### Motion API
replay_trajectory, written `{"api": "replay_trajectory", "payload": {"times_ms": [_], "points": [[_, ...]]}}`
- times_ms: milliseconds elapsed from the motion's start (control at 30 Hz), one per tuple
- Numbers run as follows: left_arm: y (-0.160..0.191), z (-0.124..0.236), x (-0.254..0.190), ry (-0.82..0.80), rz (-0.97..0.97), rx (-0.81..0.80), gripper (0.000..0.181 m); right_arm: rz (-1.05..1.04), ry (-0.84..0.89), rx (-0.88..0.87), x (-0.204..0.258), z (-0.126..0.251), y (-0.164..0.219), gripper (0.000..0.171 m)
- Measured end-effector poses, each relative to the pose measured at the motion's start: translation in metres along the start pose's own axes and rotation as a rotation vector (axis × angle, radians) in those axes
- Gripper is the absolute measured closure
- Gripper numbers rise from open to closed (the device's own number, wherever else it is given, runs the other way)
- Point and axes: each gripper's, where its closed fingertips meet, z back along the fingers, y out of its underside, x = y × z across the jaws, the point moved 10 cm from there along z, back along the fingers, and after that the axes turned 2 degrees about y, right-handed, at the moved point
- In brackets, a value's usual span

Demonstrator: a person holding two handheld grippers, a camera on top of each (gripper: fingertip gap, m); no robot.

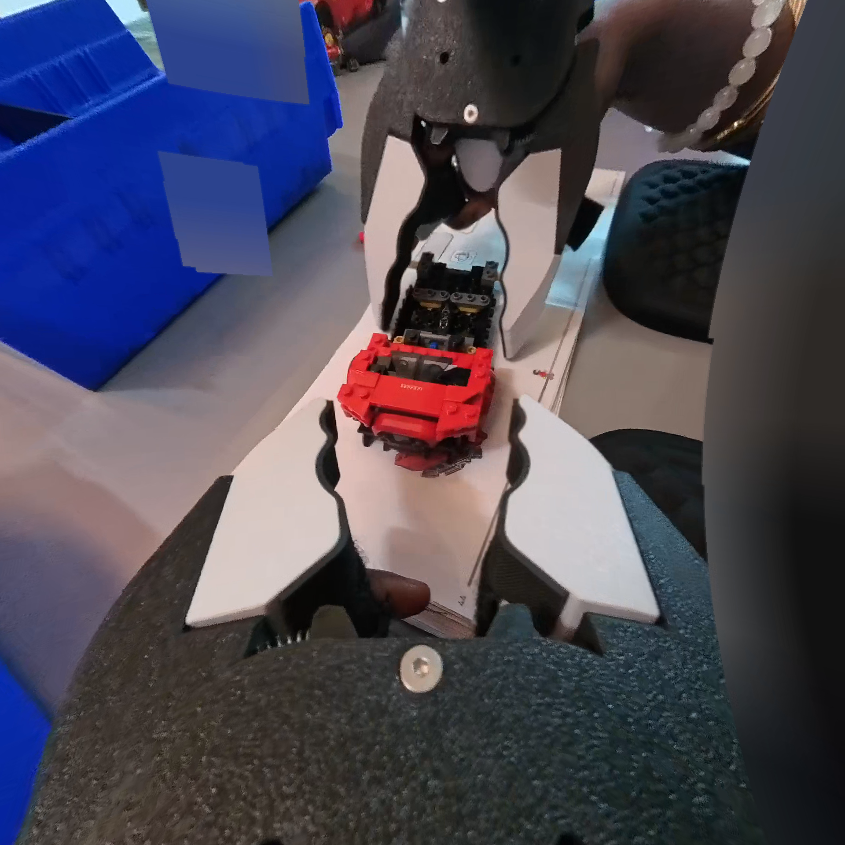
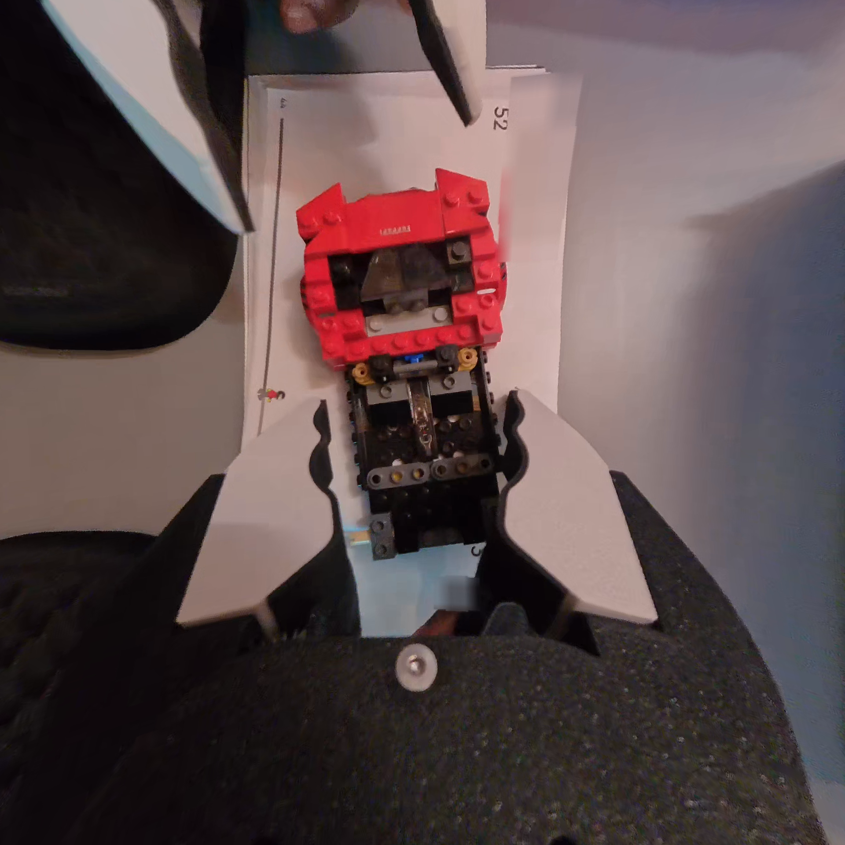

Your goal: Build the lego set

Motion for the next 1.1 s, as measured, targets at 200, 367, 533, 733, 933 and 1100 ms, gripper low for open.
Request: {"api": "replay_trajectory", "payload": {"times_ms": [200,367,533,733,933,1100], "points": [[0.001,-0.007,-0.002,0.002,-0.022,0.080,0.111,-0.050,0.022,-0.009,-0.001,-0.002,-0.005,0.111],[0.001,0.000,0.005,-0.064,0.032,0.017,0.119,-0.141,0.125,0.016,0.005,-0.005,-0.014,0.111],[0.001,0.000,0.004,-0.072,0.019,0.014,0.121,-0.121,0.144,-0.033,0.008,0.005,-0.019,0.100],[0.001,0.003,0.005,-0.079,0.030,-0.013,0.122,-0.184,0.215,-0.519,0.005,0.069,0.011,0.093],[-0.015,0.021,0.005,-0.148,0.152,-0.113,0.119,-0.416,0.465,-0.983,0.000,0.108,0.089,0.068],[-0.030,0.023,0.001,-0.327,0.152,-0.326,0.116,-0.465,0.613,-1.179,0.001,0.128,0.127,0.090]]}}
